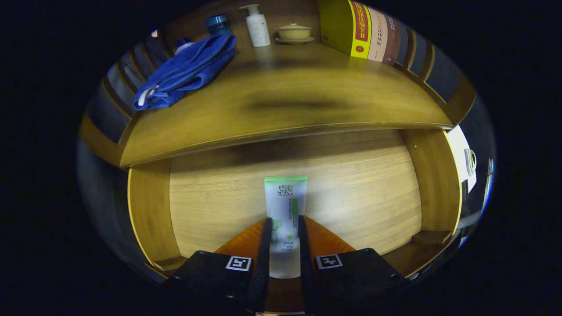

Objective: Pull open the drawer, take out the items inside it, and place them on the countertop above the cabinet.

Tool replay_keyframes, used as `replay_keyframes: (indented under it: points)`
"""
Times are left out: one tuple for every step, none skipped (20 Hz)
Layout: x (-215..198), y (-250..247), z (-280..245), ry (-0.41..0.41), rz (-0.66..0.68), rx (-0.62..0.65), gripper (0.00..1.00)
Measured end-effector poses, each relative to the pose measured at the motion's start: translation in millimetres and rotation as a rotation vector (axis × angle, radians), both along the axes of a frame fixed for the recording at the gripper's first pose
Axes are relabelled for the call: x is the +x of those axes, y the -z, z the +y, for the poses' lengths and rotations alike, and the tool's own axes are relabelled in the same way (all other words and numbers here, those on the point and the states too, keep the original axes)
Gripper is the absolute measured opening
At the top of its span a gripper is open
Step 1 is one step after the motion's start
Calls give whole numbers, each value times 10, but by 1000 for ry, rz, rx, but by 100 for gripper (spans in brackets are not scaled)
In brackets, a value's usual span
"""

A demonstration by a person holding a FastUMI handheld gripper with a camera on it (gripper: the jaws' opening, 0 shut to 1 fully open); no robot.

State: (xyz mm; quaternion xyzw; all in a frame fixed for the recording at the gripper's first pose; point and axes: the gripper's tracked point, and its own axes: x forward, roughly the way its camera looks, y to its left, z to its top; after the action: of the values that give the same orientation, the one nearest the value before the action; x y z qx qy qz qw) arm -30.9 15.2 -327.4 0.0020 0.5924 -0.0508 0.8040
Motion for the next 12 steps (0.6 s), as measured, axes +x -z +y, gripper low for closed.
replay_keyframes:
  points:
    - [22,6,-27,-8,-5,7,30]
    - [41,-71,-40,-18,-21,8,30]
    - [41,-135,-27,-35,-35,7,30]
    - [52,-227,-41,-24,-48,6,30]
    - [56,-260,-52,-28,-54,13,24]
    - [64,-321,-84,-9,-63,17,19]
    - [67,-337,-108,-10,-66,22,12]
    - [62,-350,-137,-15,-71,21,11]
    - [53,-354,-160,-17,-76,18,11]
    - [39,-381,-163,-19,-82,21,11]
    - [47,-400,-160,-23,-86,27,11]
    - [45,-427,-163,-23,-89,30,8]
